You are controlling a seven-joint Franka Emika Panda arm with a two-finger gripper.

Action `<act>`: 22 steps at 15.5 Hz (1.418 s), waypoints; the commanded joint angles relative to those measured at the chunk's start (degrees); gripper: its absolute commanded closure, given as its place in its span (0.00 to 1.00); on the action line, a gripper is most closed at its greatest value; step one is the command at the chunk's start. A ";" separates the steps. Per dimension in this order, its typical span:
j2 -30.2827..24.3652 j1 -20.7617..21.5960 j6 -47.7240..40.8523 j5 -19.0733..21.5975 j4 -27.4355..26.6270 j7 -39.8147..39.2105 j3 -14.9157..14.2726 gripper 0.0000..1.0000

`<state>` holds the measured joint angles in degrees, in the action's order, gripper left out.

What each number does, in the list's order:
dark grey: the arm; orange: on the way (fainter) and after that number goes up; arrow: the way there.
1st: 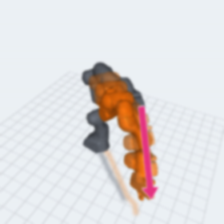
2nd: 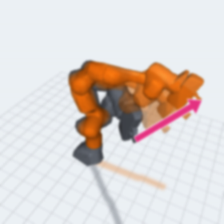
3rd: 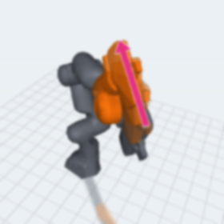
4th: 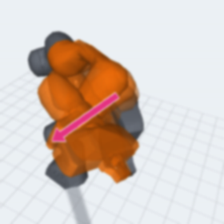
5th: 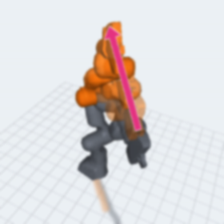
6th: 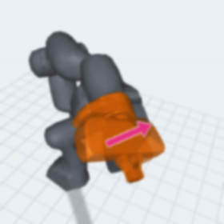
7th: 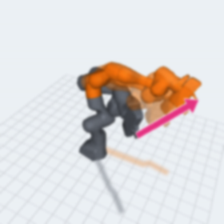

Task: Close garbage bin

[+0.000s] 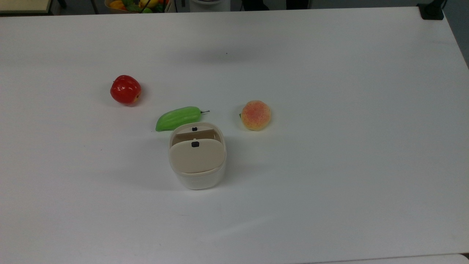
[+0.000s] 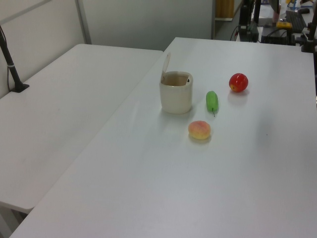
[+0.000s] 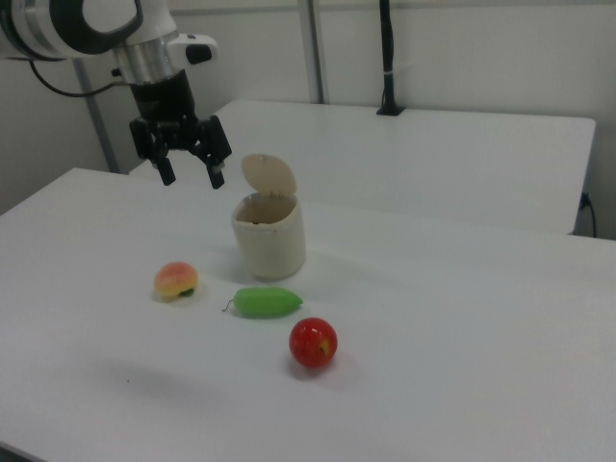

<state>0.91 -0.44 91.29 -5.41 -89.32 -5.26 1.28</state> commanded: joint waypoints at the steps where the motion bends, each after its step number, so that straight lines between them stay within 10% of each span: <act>1: -1.18 0.09 -1.21 -0.83 -1.03 0.07 0.04 0.00; 14: -1.00 0.18 -1.38 -0.83 -1.03 -0.45 0.12 0.04; 16: -1.00 0.18 -1.21 -0.83 -1.03 -0.63 0.04 0.19; 20: -0.91 0.18 -1.03 -0.74 -1.12 -0.63 0.04 0.86; 22: -0.91 0.18 -0.94 -0.74 -1.12 -0.63 0.04 1.00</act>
<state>0.92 -0.44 91.29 -5.41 -89.47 -5.26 1.30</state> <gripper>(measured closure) 0.621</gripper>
